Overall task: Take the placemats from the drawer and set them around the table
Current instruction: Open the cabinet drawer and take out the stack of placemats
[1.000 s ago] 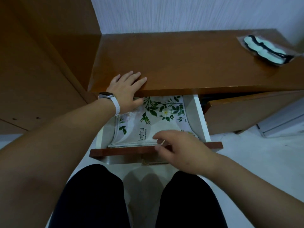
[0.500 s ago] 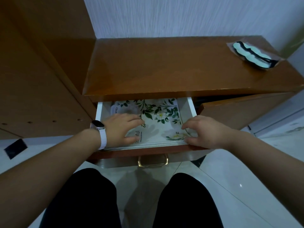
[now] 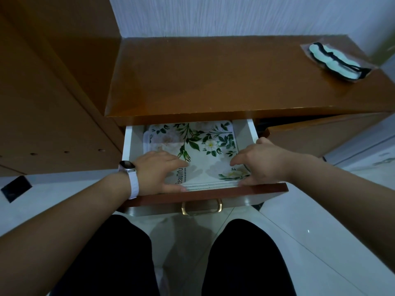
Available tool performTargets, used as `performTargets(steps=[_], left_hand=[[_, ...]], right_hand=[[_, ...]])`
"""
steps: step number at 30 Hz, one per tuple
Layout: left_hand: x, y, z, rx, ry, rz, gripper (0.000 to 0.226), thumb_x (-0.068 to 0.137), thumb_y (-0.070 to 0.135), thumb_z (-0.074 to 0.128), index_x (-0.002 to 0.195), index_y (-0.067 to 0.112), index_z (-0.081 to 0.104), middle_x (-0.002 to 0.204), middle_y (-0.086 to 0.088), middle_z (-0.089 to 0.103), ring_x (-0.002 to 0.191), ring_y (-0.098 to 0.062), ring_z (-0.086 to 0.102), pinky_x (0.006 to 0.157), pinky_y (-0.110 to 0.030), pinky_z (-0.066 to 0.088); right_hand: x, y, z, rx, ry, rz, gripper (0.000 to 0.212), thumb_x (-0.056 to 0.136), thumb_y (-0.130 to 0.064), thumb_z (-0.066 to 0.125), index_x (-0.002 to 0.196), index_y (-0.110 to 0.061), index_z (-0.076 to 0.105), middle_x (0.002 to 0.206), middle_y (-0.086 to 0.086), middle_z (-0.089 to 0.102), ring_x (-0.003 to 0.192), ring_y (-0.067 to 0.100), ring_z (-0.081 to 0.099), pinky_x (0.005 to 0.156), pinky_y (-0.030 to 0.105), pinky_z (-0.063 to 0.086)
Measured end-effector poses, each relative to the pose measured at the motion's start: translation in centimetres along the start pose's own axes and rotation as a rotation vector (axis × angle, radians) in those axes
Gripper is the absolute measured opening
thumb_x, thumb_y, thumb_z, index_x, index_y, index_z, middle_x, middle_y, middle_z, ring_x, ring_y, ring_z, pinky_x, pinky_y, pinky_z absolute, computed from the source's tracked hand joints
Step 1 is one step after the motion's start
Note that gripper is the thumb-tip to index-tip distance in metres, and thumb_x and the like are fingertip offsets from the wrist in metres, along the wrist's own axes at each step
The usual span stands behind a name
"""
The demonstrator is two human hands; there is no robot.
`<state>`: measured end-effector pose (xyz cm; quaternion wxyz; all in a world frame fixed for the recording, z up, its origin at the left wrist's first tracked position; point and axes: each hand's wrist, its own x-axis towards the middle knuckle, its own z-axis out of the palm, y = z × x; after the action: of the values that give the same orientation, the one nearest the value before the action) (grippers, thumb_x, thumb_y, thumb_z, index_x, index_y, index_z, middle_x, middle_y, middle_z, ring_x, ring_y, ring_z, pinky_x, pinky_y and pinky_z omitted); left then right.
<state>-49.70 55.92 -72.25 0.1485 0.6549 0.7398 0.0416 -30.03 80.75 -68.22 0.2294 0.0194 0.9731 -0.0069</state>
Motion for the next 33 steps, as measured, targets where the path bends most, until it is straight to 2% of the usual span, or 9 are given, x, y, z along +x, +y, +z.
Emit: performTargets(steps=[5, 10, 17, 20, 25, 28, 33], left_hand=[[0.6, 0.3, -0.3, -0.025, -0.012, 0.004, 0.075, 0.073, 0.078, 0.052, 0.131, 0.030, 0.056, 0.124, 0.006, 0.064, 0.110, -0.020, 0.058, 0.090, -0.035, 0.043], [1.3, 0.6, -0.9, -0.015, -0.043, 0.071, 0.066, 0.076, 0.072, 0.057, 0.128, 0.031, 0.058, 0.121, 0.009, 0.065, 0.107, -0.016, 0.059, 0.088, -0.034, 0.046], [1.6, 0.8, -0.9, -0.079, -0.080, 0.050, 0.059, 0.080, 0.065, 0.060, 0.127, 0.030, 0.059, 0.123, 0.008, 0.063, 0.109, -0.016, 0.058, 0.092, -0.036, 0.047], [1.5, 0.9, -0.6, -0.125, -0.131, 0.014, 0.060, 0.079, 0.068, 0.058, 0.126, 0.031, 0.060, 0.123, 0.009, 0.063, 0.111, -0.015, 0.057, 0.090, -0.038, 0.048], [1.9, 0.7, -0.8, -0.132, -0.189, 0.018, 0.058, 0.078, 0.068, 0.060, 0.127, 0.036, 0.058, 0.129, 0.012, 0.060, 0.115, -0.012, 0.055, 0.093, -0.038, 0.048], [2.5, 0.9, -1.2, -0.116, -0.216, 0.045, 0.054, 0.079, 0.062, 0.062, 0.128, 0.039, 0.056, 0.129, 0.013, 0.060, 0.115, -0.012, 0.055, 0.093, -0.038, 0.049], [3.4, 1.5, -1.2, -0.144, -0.230, 0.058, 0.052, 0.079, 0.053, 0.066, 0.128, 0.038, 0.057, 0.127, 0.012, 0.062, 0.113, -0.012, 0.057, 0.090, -0.039, 0.051]], right_hand=[[1.0, -1.1, 0.1, 0.121, -0.022, -0.035, 0.067, 0.082, -0.068, 0.059, 0.140, -0.036, 0.045, 0.135, -0.009, 0.058, 0.119, 0.014, 0.055, 0.106, 0.038, 0.033], [2.1, -1.6, 0.3, 0.282, -0.096, -0.034, 0.070, 0.081, -0.059, 0.067, 0.142, -0.037, 0.041, 0.135, -0.008, 0.056, 0.115, 0.016, 0.056, 0.095, 0.035, 0.048], [2.2, -1.2, 1.1, 0.366, -0.017, -0.010, 0.070, 0.079, -0.060, 0.069, 0.141, -0.039, 0.042, 0.130, -0.012, 0.057, 0.099, 0.003, 0.049, 0.082, 0.023, 0.043], [2.0, -1.2, 1.4, 0.353, 0.024, -0.005, 0.069, 0.078, -0.062, 0.068, 0.139, -0.040, 0.043, 0.130, -0.012, 0.058, 0.095, 0.001, 0.048, 0.078, 0.021, 0.041], [1.5, -1.4, 1.6, 0.318, 0.078, -0.017, 0.065, 0.080, -0.063, 0.065, 0.136, -0.036, 0.048, 0.128, -0.011, 0.059, 0.093, 0.002, 0.048, 0.079, 0.023, 0.043], [1.4, -1.7, 1.5, 0.320, 0.086, -0.012, 0.062, 0.082, -0.059, 0.065, 0.136, -0.034, 0.050, 0.127, -0.010, 0.059, 0.101, 0.007, 0.055, 0.084, 0.027, 0.049], [1.0, -1.9, 1.5, 0.342, 0.112, 0.017, 0.055, 0.086, -0.053, 0.065, 0.134, -0.032, 0.053, 0.125, -0.009, 0.060, 0.098, 0.005, 0.053, 0.082, 0.024, 0.047]])
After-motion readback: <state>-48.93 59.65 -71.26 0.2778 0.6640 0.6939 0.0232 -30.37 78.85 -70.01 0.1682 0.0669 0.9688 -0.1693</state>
